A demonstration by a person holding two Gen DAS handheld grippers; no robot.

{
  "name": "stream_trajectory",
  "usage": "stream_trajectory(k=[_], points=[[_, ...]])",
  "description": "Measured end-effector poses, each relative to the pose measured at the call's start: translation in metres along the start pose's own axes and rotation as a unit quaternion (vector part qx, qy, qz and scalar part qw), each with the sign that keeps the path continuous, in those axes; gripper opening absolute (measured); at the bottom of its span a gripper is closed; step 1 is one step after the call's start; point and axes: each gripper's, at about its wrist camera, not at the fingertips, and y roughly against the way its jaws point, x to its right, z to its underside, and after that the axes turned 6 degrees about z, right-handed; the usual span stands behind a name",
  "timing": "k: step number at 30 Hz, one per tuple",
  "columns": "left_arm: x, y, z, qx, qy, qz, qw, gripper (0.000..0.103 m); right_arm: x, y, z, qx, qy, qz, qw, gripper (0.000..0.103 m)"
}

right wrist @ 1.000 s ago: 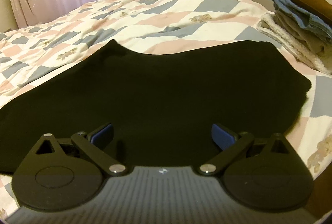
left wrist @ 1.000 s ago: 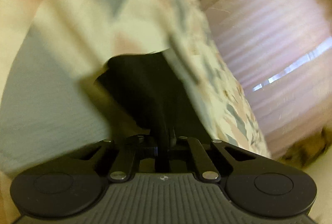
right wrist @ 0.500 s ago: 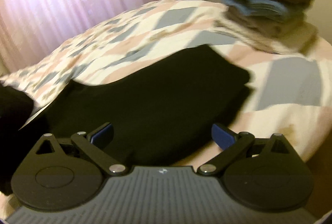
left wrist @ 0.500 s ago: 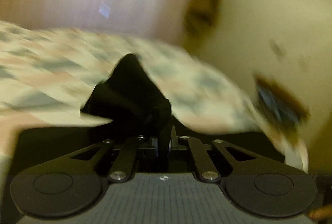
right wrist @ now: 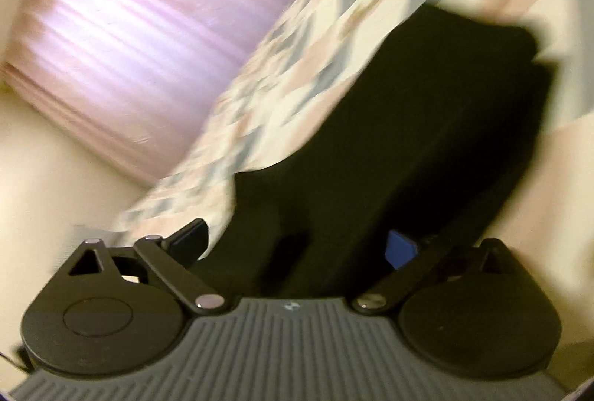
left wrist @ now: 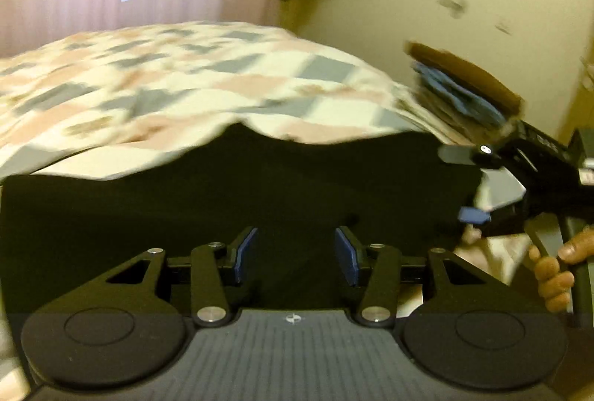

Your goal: Fold clothes

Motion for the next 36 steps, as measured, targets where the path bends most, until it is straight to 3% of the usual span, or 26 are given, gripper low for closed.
stream_trajectory(k=[4, 5, 6, 8, 12, 16, 20, 21, 22, 23, 25, 28, 30, 32, 34, 36], points=[[-0.045, 0.003, -0.006, -0.002, 0.048, -0.054, 0.9974, 0.048, -0.004, -0.034, -0.002, -0.032, -0.04, 0.01, 0.999, 0.089], [-0.053, 0.005, -0.005, -0.004, 0.057, -0.059, 0.9966, 0.048, -0.007, -0.034, -0.004, -0.03, -0.044, 0.01, 0.999, 0.075], [-0.059, 0.006, -0.004, -0.005, 0.061, -0.062, 0.9962, 0.048, -0.014, -0.027, -0.005, -0.022, -0.039, 0.006, 0.999, 0.069], [-0.071, 0.007, -0.002, -0.008, 0.07, -0.068, 0.9952, 0.049, -0.029, -0.011, -0.008, -0.003, -0.025, 0.005, 1.0, 0.07], [-0.087, 0.005, 0.002, -0.013, 0.078, -0.069, 0.9945, 0.05, -0.055, 0.013, -0.012, 0.03, 0.02, 0.072, 0.997, 0.078], [-0.098, 0.007, 0.007, -0.015, 0.084, -0.067, 0.994, 0.05, -0.058, 0.028, -0.007, 0.002, 0.019, 0.091, 0.996, 0.08], [-0.111, 0.014, 0.011, -0.014, 0.09, -0.073, 0.9932, 0.056, -0.036, 0.044, -0.001, -0.036, 0.03, 0.186, 0.981, 0.082], [-0.114, 0.015, 0.012, -0.016, 0.092, -0.076, 0.9928, 0.056, -0.03, 0.049, 0.001, -0.035, 0.018, 0.2, 0.979, 0.078], [-0.116, 0.016, 0.013, -0.016, 0.096, -0.076, 0.9924, 0.056, -0.025, 0.054, 0.002, -0.028, 0.007, 0.201, 0.979, 0.075], [-0.118, 0.017, 0.014, -0.015, 0.099, -0.076, 0.992, 0.056, -0.024, 0.058, 0.003, -0.012, -0.004, 0.168, 0.986, 0.07], [-0.121, 0.02, 0.014, -0.013, 0.108, -0.073, 0.9914, 0.056, -0.027, 0.059, 0.002, 0.015, -0.024, 0.076, 0.997, 0.07], [-0.121, 0.022, 0.013, -0.009, 0.12, -0.061, 0.9908, 0.056, -0.03, 0.024, -0.001, -0.001, -0.045, -0.001, 0.999, 0.073], [-0.121, 0.022, 0.013, -0.007, 0.131, -0.056, 0.9898, 0.056, -0.023, -0.014, 0.003, -0.038, -0.066, -0.005, 0.997, 0.073], [-0.122, 0.023, 0.012, -0.004, 0.133, -0.063, 0.9892, 0.056, -0.015, -0.05, 0.008, -0.071, -0.08, 0.021, 0.994, 0.072], [-0.126, 0.025, 0.013, -0.004, 0.139, -0.068, 0.988, 0.058, -0.012, -0.072, 0.011, -0.072, -0.075, 0.043, 0.994, 0.066], [-0.13, 0.024, 0.015, -0.007, 0.142, -0.069, 0.9874, 0.058, -0.013, -0.082, 0.009, -0.059, -0.074, 0.048, 0.994, 0.067]])
